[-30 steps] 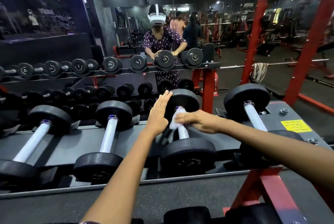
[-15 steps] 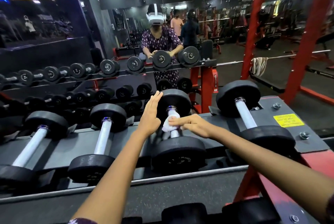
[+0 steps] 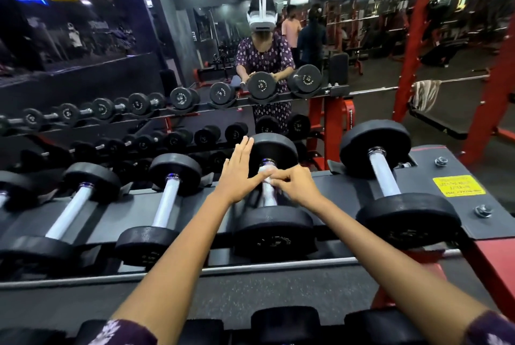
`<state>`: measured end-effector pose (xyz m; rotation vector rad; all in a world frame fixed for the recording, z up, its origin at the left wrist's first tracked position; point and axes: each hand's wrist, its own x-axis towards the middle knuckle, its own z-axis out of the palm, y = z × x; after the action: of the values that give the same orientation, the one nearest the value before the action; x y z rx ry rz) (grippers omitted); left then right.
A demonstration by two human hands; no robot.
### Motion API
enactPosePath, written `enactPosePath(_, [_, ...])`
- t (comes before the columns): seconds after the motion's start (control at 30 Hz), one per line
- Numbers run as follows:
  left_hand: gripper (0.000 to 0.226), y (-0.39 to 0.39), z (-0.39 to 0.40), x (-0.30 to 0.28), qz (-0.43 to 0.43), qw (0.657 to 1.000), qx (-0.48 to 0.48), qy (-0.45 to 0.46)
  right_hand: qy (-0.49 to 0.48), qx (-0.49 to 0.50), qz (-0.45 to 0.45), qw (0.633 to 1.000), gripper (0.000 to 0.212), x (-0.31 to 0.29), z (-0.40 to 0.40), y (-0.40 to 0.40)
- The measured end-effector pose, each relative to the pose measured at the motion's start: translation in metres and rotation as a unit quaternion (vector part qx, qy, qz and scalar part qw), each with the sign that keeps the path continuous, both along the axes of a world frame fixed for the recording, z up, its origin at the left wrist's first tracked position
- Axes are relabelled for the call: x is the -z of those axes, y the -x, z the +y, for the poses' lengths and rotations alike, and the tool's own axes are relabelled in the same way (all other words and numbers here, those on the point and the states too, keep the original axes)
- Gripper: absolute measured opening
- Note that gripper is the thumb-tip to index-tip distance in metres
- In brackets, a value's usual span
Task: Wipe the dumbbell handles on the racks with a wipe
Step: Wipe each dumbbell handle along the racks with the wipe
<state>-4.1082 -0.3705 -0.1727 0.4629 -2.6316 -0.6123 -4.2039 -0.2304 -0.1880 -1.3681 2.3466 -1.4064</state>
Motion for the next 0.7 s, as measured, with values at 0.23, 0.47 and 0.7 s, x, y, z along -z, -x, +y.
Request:
enactPosePath(0.23, [0.109,0.0,0.01,-0.007,-0.065,0.994,-0.052,0.076,0.025,0.014,-0.026,0.999,0.018,-0.009,-0.003,-0.004])
enactPosePath(0.47, [0.068,0.005,0.014,-0.01,-0.039,0.997,-0.065,0.015,0.022,-0.003,-0.294,0.955,0.042,0.006,-0.001,-0.001])
enactPosePath(0.7, [0.062,0.006,0.012,-0.012,-0.031,0.997,-0.063,-0.015,0.07,-0.115,-0.526,0.84,0.061,-0.01,-0.005,0.016])
